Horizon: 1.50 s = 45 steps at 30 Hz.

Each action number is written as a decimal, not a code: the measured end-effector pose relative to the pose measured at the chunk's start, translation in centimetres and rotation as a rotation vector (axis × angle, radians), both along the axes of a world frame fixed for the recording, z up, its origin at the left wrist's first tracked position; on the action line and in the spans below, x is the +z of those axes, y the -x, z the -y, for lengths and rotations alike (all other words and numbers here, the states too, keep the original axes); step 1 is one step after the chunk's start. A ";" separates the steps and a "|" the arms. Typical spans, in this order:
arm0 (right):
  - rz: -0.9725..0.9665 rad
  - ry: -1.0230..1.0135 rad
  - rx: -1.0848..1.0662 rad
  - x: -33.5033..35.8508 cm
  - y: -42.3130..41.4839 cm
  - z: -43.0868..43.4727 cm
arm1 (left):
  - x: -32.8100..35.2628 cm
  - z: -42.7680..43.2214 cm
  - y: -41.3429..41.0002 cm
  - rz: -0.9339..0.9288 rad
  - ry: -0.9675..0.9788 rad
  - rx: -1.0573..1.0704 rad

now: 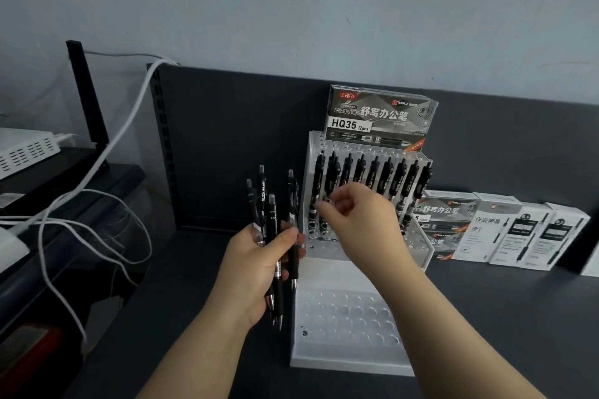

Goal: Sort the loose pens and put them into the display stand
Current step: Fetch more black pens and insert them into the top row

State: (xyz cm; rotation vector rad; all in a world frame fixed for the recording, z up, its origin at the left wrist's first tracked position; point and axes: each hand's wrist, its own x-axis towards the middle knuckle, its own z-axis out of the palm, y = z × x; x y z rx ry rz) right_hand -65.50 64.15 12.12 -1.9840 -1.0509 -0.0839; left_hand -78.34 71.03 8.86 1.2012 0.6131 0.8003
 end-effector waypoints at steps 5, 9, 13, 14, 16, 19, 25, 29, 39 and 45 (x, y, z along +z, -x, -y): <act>-0.306 -0.012 0.227 -0.3 2.3 1.0 | 0.2 0.8 -0.4 0.003 -0.084 -0.076; -0.512 -0.152 0.234 0.2 1.0 1.5 | 0.1 1.0 -0.6 0.019 -0.042 -0.047; -0.369 -0.421 0.020 1.5 -1.6 1.7 | -0.1 0.4 -0.7 0.011 0.034 0.059; -0.293 -0.421 -0.025 1.5 -2.0 1.5 | -0.2 0.4 -0.7 0.011 0.048 0.064; -0.188 -0.353 -0.074 1.0 -2.6 0.9 | -0.1 0.5 -0.8 0.011 0.068 0.059; -0.138 -0.262 -0.085 0.2 -2.9 0.2 | 0.0 0.8 -0.8 0.019 0.070 0.052; -0.065 -0.173 -0.082 -0.2 -3.0 -0.6 | 0.0 0.8 -0.7 0.048 0.060 0.061; 0.029 0.023 -0.084 -1.7 -2.9 -0.7 | 0.1 0.9 -0.5 0.070 0.056 0.082; -0.068 -0.137 -0.034 -1.1 -1.6 1.0 | 0.2 1.5 -0.8 0.087 0.057 0.072; -0.479 -0.086 0.344 -0.9 1.1 2.0 | 0.3 2.5 -1.5 0.109 -0.005 -0.027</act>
